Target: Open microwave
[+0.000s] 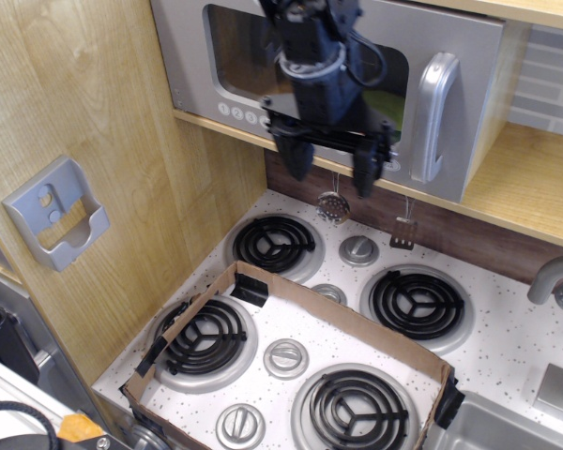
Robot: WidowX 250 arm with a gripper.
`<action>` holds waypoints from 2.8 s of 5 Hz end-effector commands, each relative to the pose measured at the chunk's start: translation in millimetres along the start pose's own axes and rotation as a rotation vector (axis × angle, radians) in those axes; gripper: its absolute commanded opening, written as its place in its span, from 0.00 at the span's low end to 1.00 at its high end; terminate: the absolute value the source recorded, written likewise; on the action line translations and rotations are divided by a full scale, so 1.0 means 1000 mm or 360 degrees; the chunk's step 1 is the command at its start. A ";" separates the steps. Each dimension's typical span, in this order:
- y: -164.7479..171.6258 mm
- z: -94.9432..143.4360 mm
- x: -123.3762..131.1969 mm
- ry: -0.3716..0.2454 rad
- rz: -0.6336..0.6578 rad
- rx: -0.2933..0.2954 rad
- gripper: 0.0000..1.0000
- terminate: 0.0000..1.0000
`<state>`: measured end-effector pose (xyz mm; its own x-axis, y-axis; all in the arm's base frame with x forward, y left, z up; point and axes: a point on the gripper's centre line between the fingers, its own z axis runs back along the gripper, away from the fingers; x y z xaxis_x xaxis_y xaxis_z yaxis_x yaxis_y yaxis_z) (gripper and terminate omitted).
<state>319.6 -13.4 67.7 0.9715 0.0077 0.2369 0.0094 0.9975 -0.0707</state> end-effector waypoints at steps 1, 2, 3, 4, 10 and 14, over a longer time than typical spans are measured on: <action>-0.028 0.023 0.033 -0.0099 -0.0047 0.0022 1.00 0.00; -0.035 0.029 0.047 -0.0101 -0.0100 0.0051 1.00 0.00; -0.033 0.030 0.057 -0.0077 -0.0110 0.0066 1.00 0.00; -0.034 0.034 0.069 -0.0089 -0.0149 0.0086 1.00 0.00; -0.015 0.024 -0.007 -0.0172 0.0260 0.0144 1.00 0.00; -0.121 0.006 -0.024 -0.0153 0.0330 0.0049 1.00 0.00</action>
<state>293.9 -129.5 66.1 0.9394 0.2118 0.2696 -0.2004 0.9772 -0.0697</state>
